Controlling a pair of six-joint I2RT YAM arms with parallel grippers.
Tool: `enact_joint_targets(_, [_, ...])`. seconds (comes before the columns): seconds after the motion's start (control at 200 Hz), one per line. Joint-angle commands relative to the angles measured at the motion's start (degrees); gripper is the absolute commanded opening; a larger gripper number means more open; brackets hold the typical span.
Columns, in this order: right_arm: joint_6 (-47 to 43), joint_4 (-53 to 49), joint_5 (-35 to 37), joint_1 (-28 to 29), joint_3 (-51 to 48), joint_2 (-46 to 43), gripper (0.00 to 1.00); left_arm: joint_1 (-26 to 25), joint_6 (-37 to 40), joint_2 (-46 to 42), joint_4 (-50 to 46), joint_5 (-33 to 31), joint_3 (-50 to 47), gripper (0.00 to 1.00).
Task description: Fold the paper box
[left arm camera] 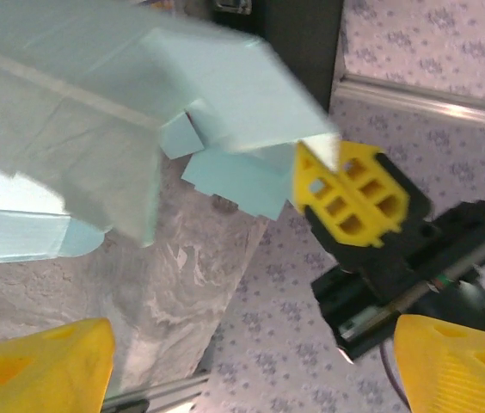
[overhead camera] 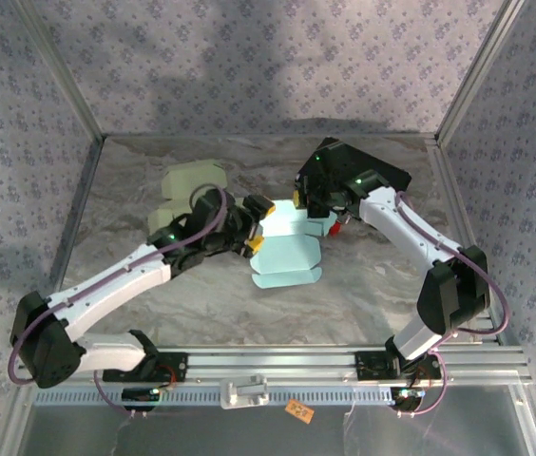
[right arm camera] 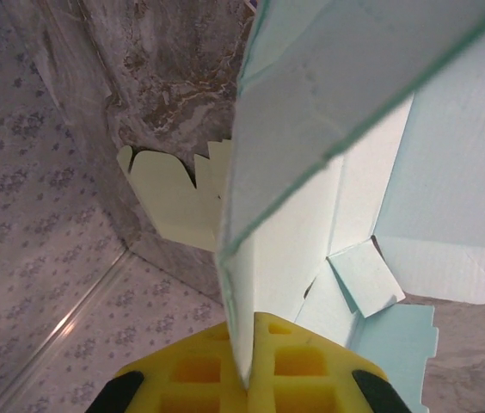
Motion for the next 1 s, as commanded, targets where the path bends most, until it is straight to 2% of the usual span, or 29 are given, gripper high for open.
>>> enact_joint_targets(0.0, [4.06, 1.19, -1.36, -0.21, -0.01, -0.71, 0.00, -1.47, -7.73, 0.60, 10.97, -9.11, 0.11, 0.87])
enact_joint_targets(0.11, [4.21, 0.99, -1.40, 0.03, -0.25, -1.30, 0.00, -1.57, -7.33, 1.08, 14.59, -14.55, -1.84, 0.89])
enact_joint_targets(0.195, [4.34, 1.06, -1.44, 0.34, -0.63, -1.68, 0.00, -1.39, -7.76, 2.10, 16.57, -16.27, -2.43, 0.90])
enact_joint_targets(0.305, [4.45, 1.30, -1.76, 0.45, -1.47, -2.28, 0.00, -0.17, -5.86, 3.10, 15.63, -15.66, -2.01, 0.90])
enact_joint_targets(0.44, [4.20, 1.89, -2.75, 0.13, -2.27, -2.95, 0.00, 3.89, -3.13, 1.90, 13.13, -14.07, -2.95, 0.90])
enact_joint_targets(0.71, [2.43, 1.39, -6.08, -1.07, -2.24, -3.07, 0.00, 12.27, 2.93, 0.87, 11.23, -7.12, -3.27, 0.88])
enact_joint_targets(0.874, [1.34, 0.08, -6.77, -1.22, -1.27, -2.15, 0.00, 13.59, 4.90, 2.82, 12.78, -3.49, -1.65, 0.84])
enact_joint_targets(0.954, [0.91, -0.75, -6.44, -1.07, -0.53, -1.65, 0.00, 13.55, 5.16, 4.02, 13.95, 0.34, -0.10, 0.81])
enact_joint_targets(0.994, [0.54, -1.27, -5.91, -1.04, 0.02, -1.45, 0.00, 13.61, 5.20, 3.98, 11.35, 2.87, 1.35, 0.80])
